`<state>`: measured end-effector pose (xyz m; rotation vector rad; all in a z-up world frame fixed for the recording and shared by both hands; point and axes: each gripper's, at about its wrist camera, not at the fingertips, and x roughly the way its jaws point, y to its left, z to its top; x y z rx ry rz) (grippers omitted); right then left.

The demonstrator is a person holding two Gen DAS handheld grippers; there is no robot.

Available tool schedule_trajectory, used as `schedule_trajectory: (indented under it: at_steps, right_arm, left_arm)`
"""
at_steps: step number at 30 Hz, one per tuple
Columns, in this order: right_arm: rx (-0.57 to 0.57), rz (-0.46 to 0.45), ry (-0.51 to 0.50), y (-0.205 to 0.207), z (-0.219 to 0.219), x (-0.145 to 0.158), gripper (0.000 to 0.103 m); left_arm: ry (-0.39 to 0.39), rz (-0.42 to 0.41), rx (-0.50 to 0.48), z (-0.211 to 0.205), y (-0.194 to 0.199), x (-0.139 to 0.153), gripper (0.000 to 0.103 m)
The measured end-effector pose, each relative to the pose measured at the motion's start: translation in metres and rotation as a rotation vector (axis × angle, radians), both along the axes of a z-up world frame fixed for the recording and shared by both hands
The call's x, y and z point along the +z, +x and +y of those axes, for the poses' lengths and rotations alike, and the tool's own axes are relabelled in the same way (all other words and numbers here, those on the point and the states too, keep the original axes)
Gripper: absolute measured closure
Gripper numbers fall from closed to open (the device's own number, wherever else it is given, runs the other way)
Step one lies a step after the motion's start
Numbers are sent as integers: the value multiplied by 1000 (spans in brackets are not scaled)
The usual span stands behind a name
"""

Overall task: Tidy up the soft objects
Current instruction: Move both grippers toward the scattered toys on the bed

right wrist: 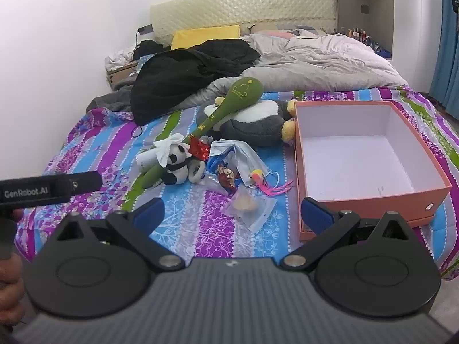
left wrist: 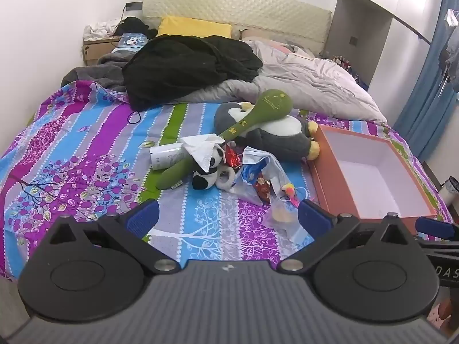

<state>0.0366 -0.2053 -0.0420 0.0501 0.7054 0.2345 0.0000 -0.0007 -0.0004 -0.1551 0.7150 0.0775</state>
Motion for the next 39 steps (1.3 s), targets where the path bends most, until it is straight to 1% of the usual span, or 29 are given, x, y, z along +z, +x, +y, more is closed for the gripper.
schedule_trajectory:
  at_steps: [2, 9, 10, 11, 18, 23, 30, 36, 39]
  right_arm:
    - [0, 1, 13, -1, 0, 0, 0]
    - [4, -7, -5, -1, 0, 4, 0]
    - [1, -6, -3, -1, 2, 0, 0]
    - [0, -11, -3, -2, 2, -2, 0]
    - [7, -2, 3, -5, 5, 0, 0]
    - [-14, -10, 10, -10, 3, 0, 0]
    - [-45, -13, 20, -22, -4, -6, 0]
    - [-54, -15, 19, -28, -7, -9, 0]
    - [-78, -25, 26, -32, -13, -10, 0]
  left_arm:
    - [-2, 1, 3, 0, 0, 0, 0]
    - [-14, 1, 5, 2, 1, 3, 0]
    - [2, 7, 4, -3, 4, -1, 0]
    - [-3, 4, 7, -1, 4, -4, 0]
    - [-20, 0, -1, 3, -5, -1, 0]
    - [-2, -1, -23, -3, -8, -2, 0]
    - [-5, 14, -38, -5, -12, -6, 0]
    - [5, 13, -55, -10, -14, -8, 0]
    - [-5, 10, -59, -12, -15, -8, 0]
